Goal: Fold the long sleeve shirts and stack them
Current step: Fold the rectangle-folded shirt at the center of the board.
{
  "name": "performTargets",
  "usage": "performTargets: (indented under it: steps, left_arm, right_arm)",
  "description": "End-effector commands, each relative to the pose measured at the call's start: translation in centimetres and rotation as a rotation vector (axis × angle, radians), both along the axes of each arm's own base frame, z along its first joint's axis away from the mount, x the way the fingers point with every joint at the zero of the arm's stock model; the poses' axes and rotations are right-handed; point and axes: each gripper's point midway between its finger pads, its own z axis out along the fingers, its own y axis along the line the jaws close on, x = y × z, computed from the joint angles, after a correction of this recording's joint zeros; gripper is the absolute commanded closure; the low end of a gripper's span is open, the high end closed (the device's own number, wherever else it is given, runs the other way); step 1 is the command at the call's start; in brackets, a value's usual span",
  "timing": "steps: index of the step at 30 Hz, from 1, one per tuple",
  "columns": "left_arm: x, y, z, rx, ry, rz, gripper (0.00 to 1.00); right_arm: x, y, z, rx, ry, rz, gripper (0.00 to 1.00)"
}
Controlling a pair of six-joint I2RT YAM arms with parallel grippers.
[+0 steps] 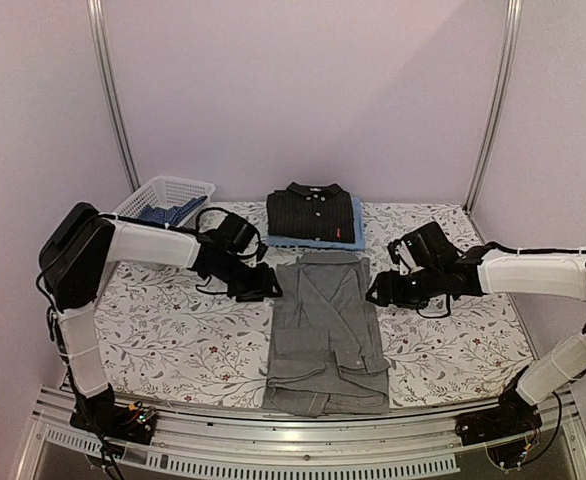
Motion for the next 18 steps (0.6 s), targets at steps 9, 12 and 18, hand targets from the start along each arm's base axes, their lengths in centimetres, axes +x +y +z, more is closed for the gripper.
performTargets:
  steps: [9, 12, 18]
  left_arm:
    - [-12.1, 0.9, 5.4, -0.015, 0.019, -0.211, 0.47]
    - [-15.6, 0.6, 5.8, -0.057, 0.052, -0.276, 0.46]
    - [-20.1, 1.0, 6.9, -0.141, 0.115, -0.338, 0.43]
  right_arm:
    - [-15.0, 1.4, -0.9, -0.089, 0.078, 0.26, 0.33]
    - [-17.1, 1.3, -0.2, -0.084, 0.094, 0.275, 0.33]
    - [-20.8, 1.1, -0.4, -0.065, 0.167, 0.289, 0.33]
